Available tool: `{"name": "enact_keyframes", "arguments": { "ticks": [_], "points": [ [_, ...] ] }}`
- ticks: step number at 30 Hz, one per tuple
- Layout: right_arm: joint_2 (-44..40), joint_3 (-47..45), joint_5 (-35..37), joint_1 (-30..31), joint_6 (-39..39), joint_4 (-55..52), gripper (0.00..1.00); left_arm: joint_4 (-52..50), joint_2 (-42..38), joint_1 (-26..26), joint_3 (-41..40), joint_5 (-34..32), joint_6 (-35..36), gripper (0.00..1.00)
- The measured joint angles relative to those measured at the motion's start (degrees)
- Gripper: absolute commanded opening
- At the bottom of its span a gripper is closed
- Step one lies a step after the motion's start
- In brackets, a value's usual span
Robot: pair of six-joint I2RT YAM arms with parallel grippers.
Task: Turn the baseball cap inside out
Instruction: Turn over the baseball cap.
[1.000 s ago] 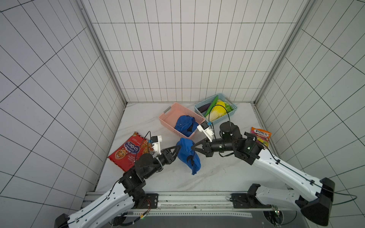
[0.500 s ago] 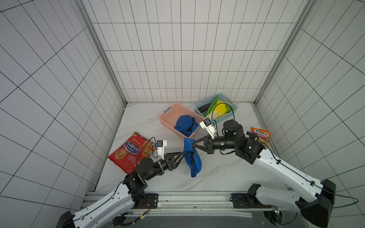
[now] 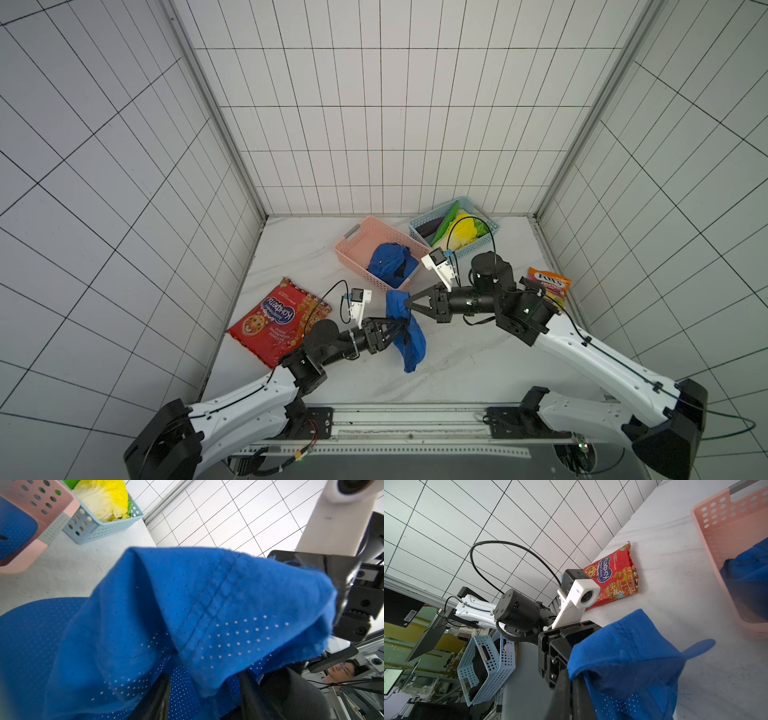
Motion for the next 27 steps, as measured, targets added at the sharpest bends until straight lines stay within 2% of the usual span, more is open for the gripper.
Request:
{"name": "enact_keyframes", "arguments": {
  "ticks": [3,7,15,24,27],
  "points": [
    [-0.02,0.00,0.00,0.00,0.20,0.04,0.00,1.38,0.00,0.00,0.00,0.55,-0.24,0.54],
    [-0.02,0.00,-0.07,-0.22,0.44,0.09,0.00,2.49,0.15,0.00,0.00,0.59,-0.48,0.46],
    [-0.11,-0.26,-0.13,-0.44,0.94,0.37,0.00,3.30,0.55,0.00,-0.02,-1.01,-1.55,0.01],
    [-3.23,-5.01,2.01,-5.05,3.04,0.83,0.00,-1.86,-8.15,0.00,-1.22,-5.55,-1.55,0.00],
    [-3.65,-7.93,2.99,-6.75,4.74,0.79,0.12,-3.78,-10.97,-0.02,-1.46,-6.49,-1.49,0.00]
  ]
}}
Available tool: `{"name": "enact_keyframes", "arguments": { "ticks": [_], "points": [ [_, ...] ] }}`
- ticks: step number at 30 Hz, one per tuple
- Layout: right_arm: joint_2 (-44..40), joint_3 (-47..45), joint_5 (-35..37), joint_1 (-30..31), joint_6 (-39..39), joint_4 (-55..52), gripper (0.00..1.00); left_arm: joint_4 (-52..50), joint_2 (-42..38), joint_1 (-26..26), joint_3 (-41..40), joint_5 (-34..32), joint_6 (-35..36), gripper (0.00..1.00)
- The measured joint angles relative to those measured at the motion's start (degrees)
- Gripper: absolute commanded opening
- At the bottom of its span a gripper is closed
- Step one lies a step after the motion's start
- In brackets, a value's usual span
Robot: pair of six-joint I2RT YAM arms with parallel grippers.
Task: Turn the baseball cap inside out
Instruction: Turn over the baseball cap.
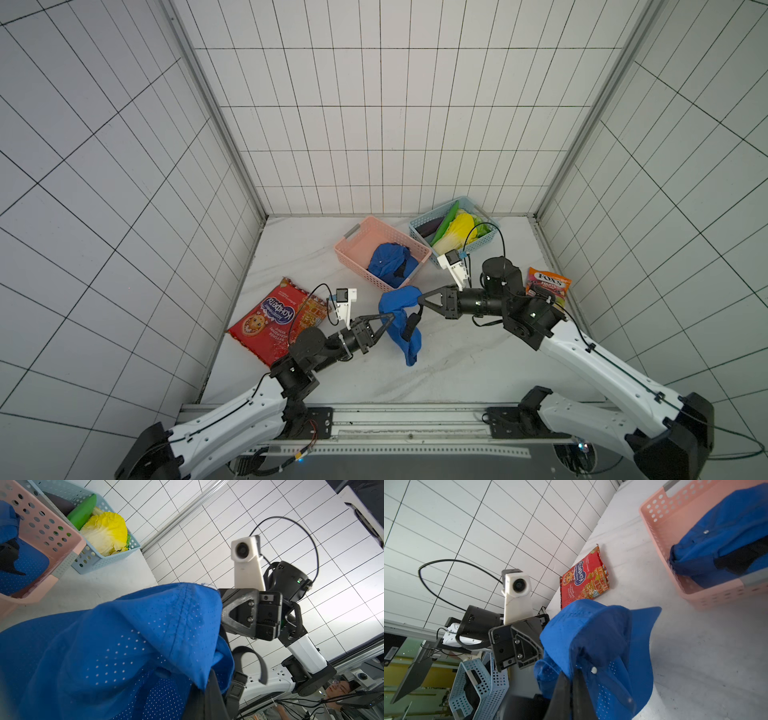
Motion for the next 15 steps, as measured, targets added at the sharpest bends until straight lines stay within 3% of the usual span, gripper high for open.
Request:
{"name": "enact_keyframes", "arguments": {
  "ticks": [5,7,10,15],
  "points": [
    [-0.83,-2.03,3.45,-1.73,1.75,-0.55,0.63,-2.89,-1.22,0.02,-0.07,-1.88,-0.04,0.00],
    [-2.34,-2.03,5.07,-2.25,1.77,-0.52,0.75,-3.52,-0.83,0.02,-0.04,-2.89,-0.13,0.00],
    [-5.97,-2.03,7.41,-2.54,1.25,-0.55,0.82,-4.44,0.48,0.02,0.39,-4.70,-0.87,0.00],
    [-11.89,-2.49,10.47,-2.54,-0.52,-0.63,0.84,-4.87,2.62,0.02,1.64,-7.43,-3.30,0.00]
  ]
}}
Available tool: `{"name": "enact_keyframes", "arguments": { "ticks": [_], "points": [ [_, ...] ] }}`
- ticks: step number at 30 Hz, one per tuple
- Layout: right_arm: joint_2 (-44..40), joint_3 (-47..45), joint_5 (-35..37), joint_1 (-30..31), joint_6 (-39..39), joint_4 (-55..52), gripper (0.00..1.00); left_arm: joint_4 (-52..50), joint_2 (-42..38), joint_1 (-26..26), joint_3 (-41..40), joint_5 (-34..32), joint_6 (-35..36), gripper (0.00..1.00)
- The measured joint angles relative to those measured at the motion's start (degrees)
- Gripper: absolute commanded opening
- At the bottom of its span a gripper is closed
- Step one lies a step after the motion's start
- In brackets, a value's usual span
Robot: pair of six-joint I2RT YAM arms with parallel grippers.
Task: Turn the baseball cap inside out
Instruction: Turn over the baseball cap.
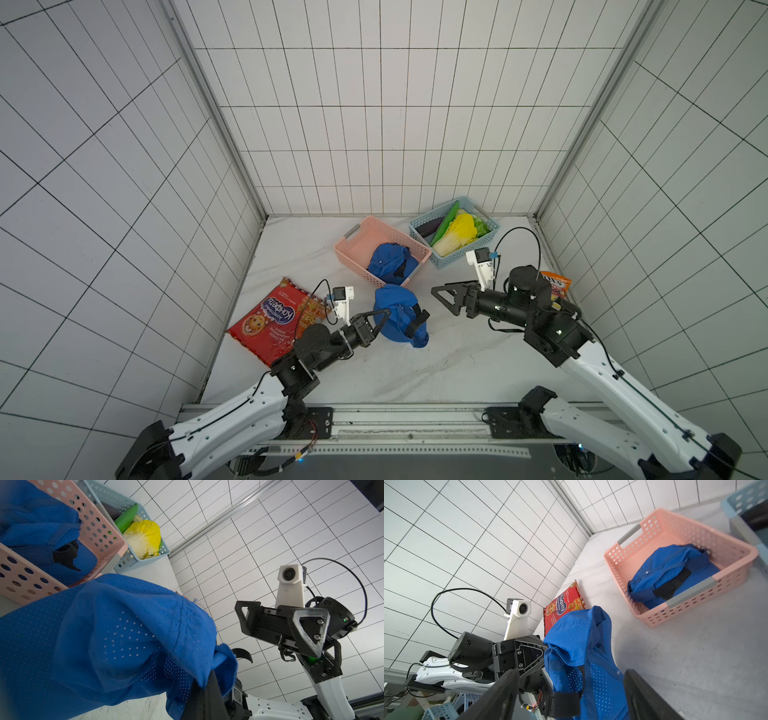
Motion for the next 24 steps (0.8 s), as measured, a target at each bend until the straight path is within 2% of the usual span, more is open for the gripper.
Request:
{"name": "enact_keyframes", "arguments": {
  "ticks": [3,5,10,13,17,24],
  "points": [
    [-1.70,-1.75,1.60,1.07,-1.14,-0.13,0.84,0.24,0.92,0.00,0.66,-1.25,-1.36,0.00],
    [-2.12,-3.61,3.72,3.87,-2.45,-0.59,0.83,0.72,1.38,0.00,0.81,-1.88,-2.08,0.00],
    [-2.16,-8.83,13.35,18.08,-7.52,-0.92,0.80,1.16,2.08,0.00,1.18,-2.69,-3.43,0.00],
    [-1.62,-12.28,19.89,24.02,-9.77,0.94,0.78,1.18,2.08,0.00,1.31,-2.91,-3.91,0.00],
    [1.75,-15.10,25.88,27.12,-11.47,4.61,0.70,1.07,2.01,0.00,1.31,-3.02,-4.37,0.00],
    [9.11,-15.50,30.69,28.83,-13.57,12.94,0.52,0.76,1.46,0.00,1.31,-3.10,-4.76,0.00]
  ]
}}
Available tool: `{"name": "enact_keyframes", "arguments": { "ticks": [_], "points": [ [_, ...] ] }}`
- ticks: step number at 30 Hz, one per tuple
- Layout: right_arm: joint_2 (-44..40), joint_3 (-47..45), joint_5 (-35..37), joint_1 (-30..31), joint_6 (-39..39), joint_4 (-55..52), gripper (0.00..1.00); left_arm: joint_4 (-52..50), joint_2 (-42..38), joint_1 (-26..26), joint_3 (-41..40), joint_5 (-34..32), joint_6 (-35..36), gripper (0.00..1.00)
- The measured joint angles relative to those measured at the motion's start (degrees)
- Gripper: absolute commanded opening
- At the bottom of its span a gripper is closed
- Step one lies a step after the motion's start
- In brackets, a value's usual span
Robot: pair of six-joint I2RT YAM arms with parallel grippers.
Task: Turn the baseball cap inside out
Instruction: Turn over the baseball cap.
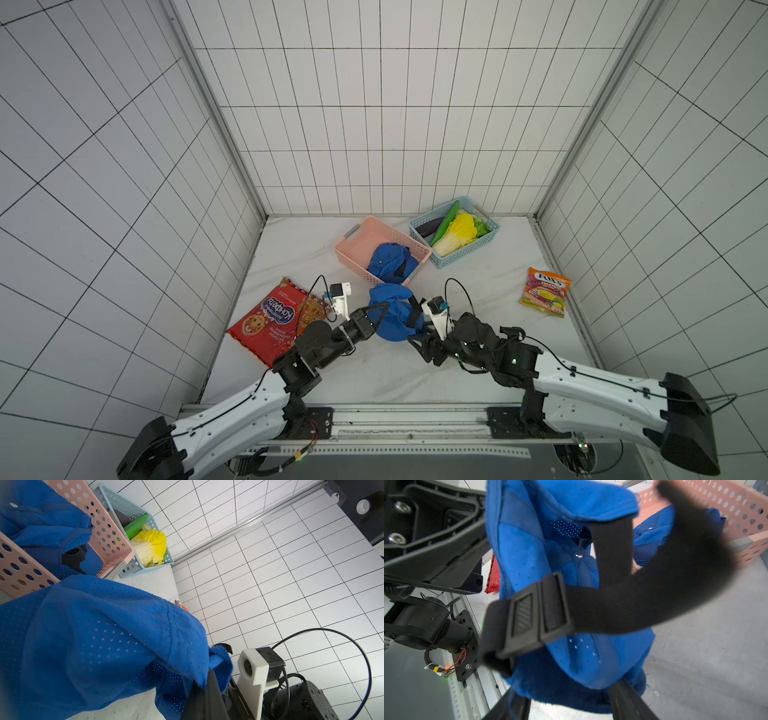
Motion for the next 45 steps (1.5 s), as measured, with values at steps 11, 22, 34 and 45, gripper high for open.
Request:
{"name": "enact_keyframes", "arguments": {
  "ticks": [11,22,34,45],
  "points": [
    [1.51,1.18,5.84,0.48,-2.51,3.76,0.00,-2.91,-1.40,0.17,0.33,-2.12,0.79,0.00],
    [-8.79,1.31,-14.93,-12.02,2.97,1.36,0.00,-6.99,-3.17,9.94,1.57,10.64,1.53,0.00],
    [3.58,11.72,-52.02,-20.61,13.42,-3.78,0.00,-10.58,2.78,20.74,4.20,25.33,3.56,0.16],
    [1.64,12.02,-54.99,-20.65,13.77,-4.55,0.00,-15.80,0.72,22.53,6.05,28.30,8.79,0.69]
  ]
}}
